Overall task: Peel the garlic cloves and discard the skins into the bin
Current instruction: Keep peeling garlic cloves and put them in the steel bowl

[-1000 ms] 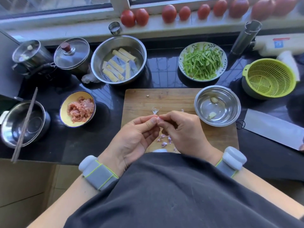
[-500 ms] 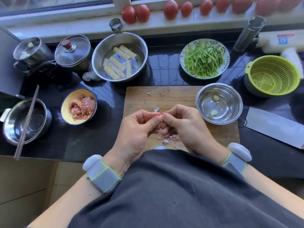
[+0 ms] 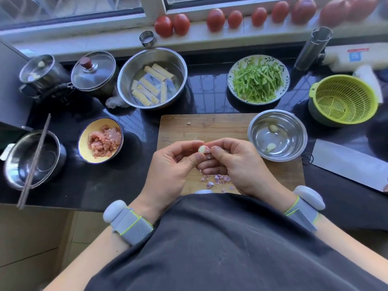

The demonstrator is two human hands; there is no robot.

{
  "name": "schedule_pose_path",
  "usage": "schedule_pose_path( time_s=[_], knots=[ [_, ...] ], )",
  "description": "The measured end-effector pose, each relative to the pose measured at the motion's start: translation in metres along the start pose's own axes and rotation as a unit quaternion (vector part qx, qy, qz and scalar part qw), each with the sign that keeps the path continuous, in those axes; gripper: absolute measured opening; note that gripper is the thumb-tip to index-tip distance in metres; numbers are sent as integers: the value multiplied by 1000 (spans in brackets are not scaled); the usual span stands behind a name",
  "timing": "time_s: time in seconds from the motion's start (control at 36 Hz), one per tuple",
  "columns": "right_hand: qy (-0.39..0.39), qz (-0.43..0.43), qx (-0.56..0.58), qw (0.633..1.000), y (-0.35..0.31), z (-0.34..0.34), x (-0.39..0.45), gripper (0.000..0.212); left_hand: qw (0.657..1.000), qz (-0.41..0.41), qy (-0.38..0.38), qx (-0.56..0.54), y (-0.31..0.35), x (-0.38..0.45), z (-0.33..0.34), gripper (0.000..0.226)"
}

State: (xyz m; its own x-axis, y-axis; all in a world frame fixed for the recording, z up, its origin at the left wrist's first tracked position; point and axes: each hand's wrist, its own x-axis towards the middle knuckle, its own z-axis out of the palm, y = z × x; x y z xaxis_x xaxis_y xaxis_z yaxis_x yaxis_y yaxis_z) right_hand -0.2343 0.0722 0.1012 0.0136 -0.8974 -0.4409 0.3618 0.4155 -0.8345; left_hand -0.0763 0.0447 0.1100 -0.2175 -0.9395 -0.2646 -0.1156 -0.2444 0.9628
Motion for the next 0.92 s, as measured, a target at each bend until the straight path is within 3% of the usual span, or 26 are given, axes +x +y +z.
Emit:
schedule_pose_path(
  time_s=[0.28,0.42,0.56,0.75,0.92],
  knots=[
    [-25,39,22,999,-2,-1,-1,18,996,58,-8,64,-5,1,-1,20],
    [54,-42,-148,987,-2,-6,-4,10,992,77,11,100,-5,1,0,19],
    [82,-108,-261,956,-3,-4,-4,11,962,172,6,213,-1,1,0,23],
    [102,-152,-345,921,-6,0,-5,10,917,266,-10,298,3,1,-1,24],
    [121,-171,-411,887,-4,1,-2,12,908,281,-8,310,0,2,-2,25]
  ],
)
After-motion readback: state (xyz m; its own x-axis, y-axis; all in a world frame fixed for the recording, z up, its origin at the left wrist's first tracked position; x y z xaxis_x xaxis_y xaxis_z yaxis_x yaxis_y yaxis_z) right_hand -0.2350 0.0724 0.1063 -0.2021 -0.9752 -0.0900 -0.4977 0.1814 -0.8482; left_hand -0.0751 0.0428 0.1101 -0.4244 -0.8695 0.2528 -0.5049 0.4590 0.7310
